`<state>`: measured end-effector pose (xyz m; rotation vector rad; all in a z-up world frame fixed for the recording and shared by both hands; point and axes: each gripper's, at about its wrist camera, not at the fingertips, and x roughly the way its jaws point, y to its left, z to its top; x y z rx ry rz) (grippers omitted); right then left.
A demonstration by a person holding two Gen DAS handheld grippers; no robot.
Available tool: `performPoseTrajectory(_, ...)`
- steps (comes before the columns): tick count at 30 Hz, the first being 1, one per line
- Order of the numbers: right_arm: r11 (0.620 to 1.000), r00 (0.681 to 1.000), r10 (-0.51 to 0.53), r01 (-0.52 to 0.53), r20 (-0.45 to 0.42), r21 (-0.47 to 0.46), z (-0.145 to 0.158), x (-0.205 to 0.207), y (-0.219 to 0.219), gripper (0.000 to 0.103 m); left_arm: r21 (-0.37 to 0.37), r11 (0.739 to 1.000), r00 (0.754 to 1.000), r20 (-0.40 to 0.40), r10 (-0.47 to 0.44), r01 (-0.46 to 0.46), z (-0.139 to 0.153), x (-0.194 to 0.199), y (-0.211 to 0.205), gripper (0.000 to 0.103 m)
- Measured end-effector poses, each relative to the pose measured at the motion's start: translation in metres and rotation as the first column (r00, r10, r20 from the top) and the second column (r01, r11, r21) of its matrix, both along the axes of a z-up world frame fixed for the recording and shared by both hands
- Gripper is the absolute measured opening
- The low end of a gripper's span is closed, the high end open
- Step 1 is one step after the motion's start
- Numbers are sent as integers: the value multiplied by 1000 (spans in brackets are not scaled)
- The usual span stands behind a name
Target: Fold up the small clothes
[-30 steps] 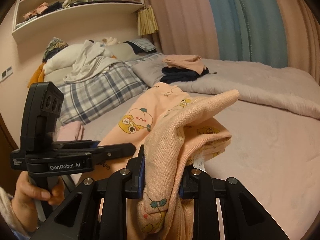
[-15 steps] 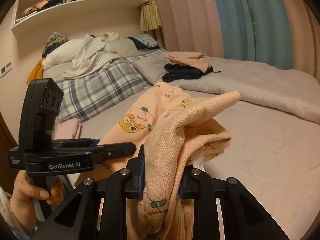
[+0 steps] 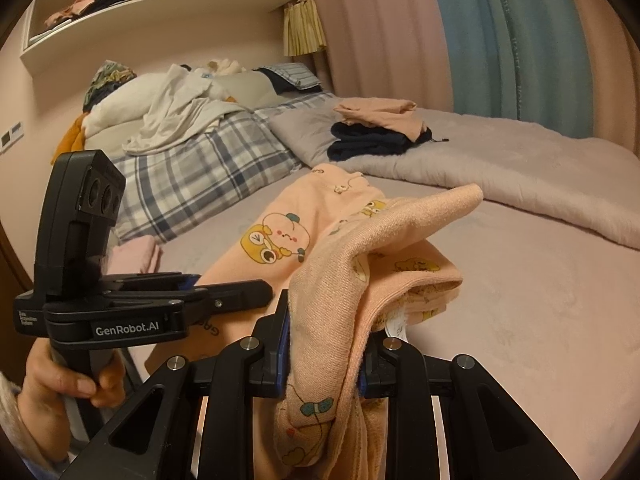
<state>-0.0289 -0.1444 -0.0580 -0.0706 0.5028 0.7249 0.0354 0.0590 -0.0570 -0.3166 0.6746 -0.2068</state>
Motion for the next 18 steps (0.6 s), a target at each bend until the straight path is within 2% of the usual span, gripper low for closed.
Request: performPoseTrajectory(18,1000,1000,7,-7,-25,-14,-5,16,18,27,-2,1000,1000,-27,15,-15,-7,13,12,28)
